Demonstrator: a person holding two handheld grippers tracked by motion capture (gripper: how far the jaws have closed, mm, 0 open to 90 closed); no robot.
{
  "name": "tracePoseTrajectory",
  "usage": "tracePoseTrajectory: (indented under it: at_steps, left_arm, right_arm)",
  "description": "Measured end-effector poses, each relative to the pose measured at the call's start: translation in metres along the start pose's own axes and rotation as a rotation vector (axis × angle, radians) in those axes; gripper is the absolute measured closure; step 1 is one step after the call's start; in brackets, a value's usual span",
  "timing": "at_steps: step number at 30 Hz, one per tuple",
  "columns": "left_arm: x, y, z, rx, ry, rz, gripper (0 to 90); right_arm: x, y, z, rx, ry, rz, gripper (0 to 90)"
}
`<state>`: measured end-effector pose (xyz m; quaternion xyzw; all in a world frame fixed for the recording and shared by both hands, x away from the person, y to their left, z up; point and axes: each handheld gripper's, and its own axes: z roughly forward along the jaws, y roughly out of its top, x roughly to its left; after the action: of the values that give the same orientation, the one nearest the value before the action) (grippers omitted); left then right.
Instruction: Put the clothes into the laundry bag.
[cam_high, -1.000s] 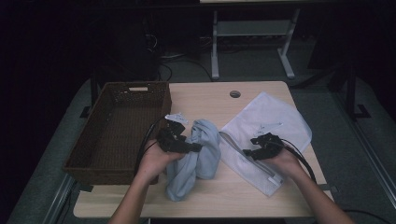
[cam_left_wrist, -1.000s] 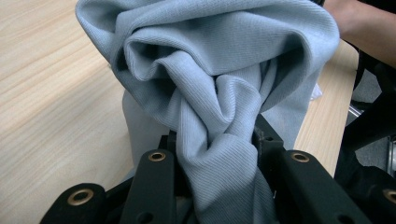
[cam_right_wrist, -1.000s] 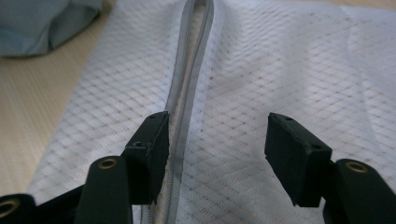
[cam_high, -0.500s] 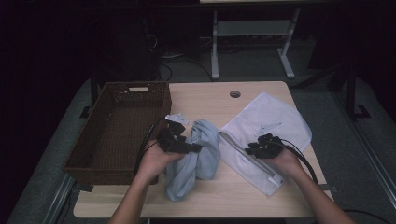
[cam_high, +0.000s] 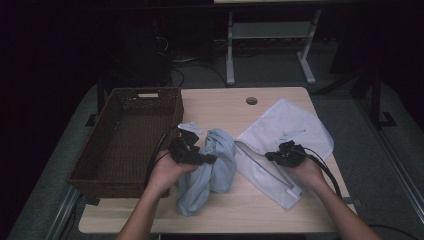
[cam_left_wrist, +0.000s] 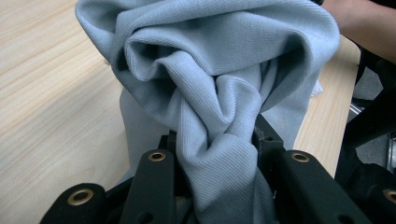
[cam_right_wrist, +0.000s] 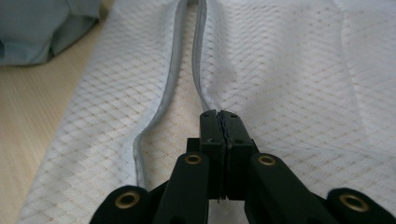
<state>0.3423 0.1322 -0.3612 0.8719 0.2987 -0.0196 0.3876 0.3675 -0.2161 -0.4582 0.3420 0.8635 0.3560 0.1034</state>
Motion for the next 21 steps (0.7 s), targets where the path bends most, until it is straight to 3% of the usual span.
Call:
tracePoseTrajectory:
  at_steps: [6,10,21]
  left_arm:
    - [0.0,0.0,0.0,-0.001,-0.003,-0.004,67.2]
    - [0.0,0.0,0.0,-0.001,-0.003,-0.004,67.2]
    - [0.0,0.0,-0.001,-0.004,-0.009,-0.007,67.2]
  right_arm:
    - [-0.001,0.012,-0.016,-0.048,0.012,0.026,88.4]
    - [-0.003,0.027,-0.026,-0.058,0.003,0.019,88.4]
    - [-0.002,0.052,-0.047,-0.166,0.032,0.015,88.5]
